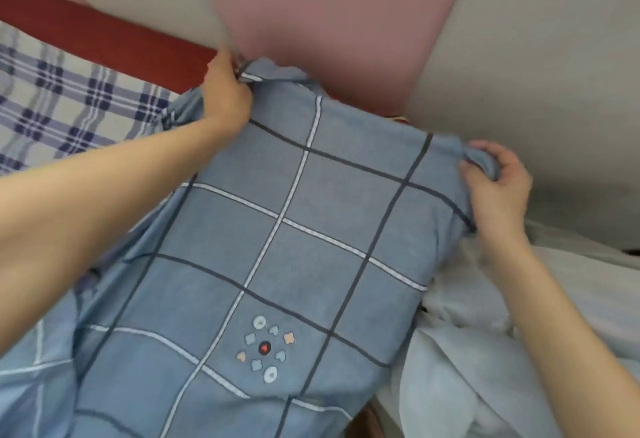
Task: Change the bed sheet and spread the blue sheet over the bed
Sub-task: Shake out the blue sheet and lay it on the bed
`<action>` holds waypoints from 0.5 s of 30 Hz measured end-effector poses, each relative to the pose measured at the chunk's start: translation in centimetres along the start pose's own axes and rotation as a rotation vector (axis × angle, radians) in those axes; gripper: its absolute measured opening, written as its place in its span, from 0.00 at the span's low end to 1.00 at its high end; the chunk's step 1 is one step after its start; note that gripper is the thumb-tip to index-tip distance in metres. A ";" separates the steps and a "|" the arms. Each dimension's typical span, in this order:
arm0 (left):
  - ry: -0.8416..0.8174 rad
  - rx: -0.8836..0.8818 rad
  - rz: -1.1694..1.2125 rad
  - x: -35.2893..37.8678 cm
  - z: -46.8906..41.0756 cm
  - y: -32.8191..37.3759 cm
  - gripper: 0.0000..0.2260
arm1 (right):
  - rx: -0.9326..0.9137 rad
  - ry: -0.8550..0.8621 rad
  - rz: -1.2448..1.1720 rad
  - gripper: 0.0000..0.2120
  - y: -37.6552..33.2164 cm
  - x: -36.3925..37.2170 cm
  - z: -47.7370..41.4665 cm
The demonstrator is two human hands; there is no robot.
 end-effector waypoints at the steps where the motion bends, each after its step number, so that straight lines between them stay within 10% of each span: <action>1: 0.012 0.037 0.023 -0.4 -0.6 0.2 0.16 | -0.076 0.087 0.039 0.15 -0.2 -0.5 -1.3; 9: 0.102 -0.283 0.098 0.2 -5.4 -4.4 0.14 | -0.281 0.233 0.195 0.15 2.6 2.9 -6.2; 12: -0.229 -0.178 -0.141 2.4 -3.4 -5.5 0.22 | 0.051 0.261 -0.035 0.15 5.6 3.9 -6.4; 15: -0.269 0.051 -0.060 3.4 1.0 -4.1 0.25 | 0.593 -0.249 -0.158 0.22 9.6 8.2 -2.8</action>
Point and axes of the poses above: each hand's wrist, its own z-axis away from the middle knuckle, its own x-axis out of the palm, y = z × x, the point moved 7 cm from there along -z, towards the middle knuckle, and after that the axes turned 4 degrees about z, right-handed, at the moved point
